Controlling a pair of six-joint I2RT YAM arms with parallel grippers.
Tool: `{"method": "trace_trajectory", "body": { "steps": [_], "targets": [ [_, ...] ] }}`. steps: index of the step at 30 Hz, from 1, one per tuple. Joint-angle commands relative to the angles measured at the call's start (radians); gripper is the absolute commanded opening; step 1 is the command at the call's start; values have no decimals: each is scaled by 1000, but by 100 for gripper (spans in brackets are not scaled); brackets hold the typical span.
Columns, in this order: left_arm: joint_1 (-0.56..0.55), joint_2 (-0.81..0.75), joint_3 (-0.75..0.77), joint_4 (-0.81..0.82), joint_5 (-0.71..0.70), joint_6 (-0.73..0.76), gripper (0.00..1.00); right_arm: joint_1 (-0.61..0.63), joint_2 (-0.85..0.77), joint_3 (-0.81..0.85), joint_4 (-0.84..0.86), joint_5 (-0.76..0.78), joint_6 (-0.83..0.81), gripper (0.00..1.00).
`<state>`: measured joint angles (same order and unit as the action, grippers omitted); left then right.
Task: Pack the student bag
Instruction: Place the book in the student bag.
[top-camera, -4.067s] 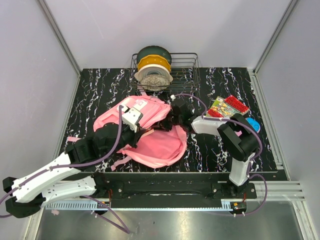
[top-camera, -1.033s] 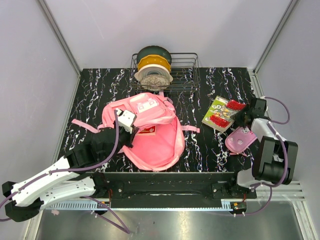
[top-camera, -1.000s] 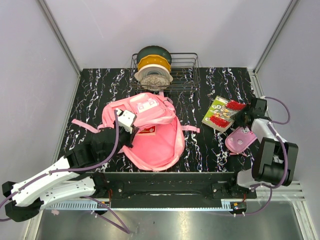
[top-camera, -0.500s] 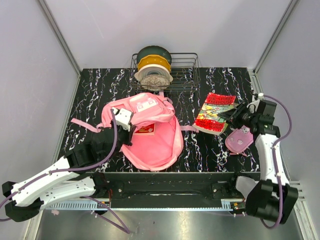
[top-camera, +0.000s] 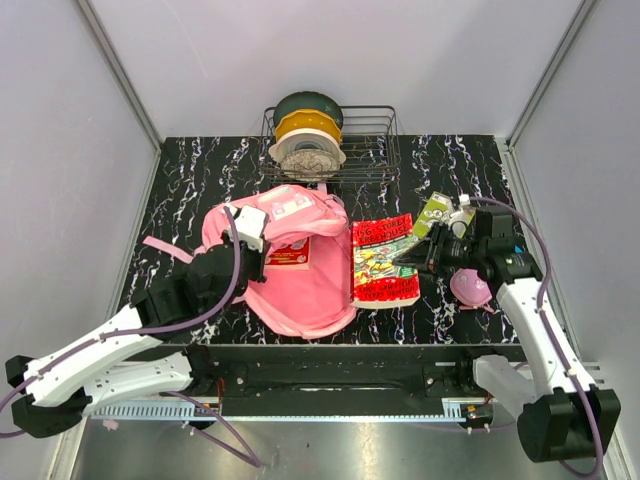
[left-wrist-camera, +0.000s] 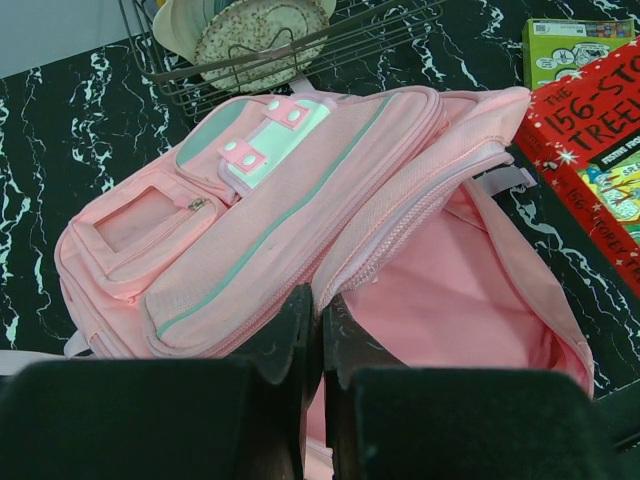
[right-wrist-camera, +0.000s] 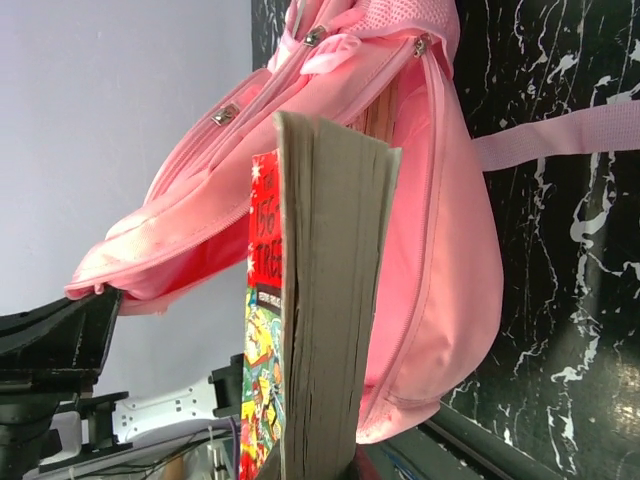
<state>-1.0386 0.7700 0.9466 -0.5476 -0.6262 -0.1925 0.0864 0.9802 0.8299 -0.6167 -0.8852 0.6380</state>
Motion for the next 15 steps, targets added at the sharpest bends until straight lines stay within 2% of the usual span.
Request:
{"method": "trace_trajectory", "body": {
  "steps": [1, 4, 7, 8, 10, 11, 15],
  "targets": [
    [6, -6, 81, 95, -66, -19, 0, 44, -66, -72, 141, -100, 143, 0],
    [6, 5, 84, 106, -53, -15, 0, 108, -48, -121, 199, -69, 182, 0],
    [6, 8, 87, 113, -33, -15, 0, 226, -6, -152, 348, -45, 278, 0],
    [6, 5, 83, 121, -20, -15, 0, 284, 12, -150, 395, 7, 290, 0],
    [6, 0, 78, 129, -7, -15, 0, 326, 44, -155, 448, 37, 324, 0],
    [6, -5, 75, 133, 6, -15, 0, 381, 105, -158, 534, 61, 365, 0],
    [6, -9, 75, 140, 37, -9, 0, 447, 236, -147, 721, 89, 437, 0]
  ]
}}
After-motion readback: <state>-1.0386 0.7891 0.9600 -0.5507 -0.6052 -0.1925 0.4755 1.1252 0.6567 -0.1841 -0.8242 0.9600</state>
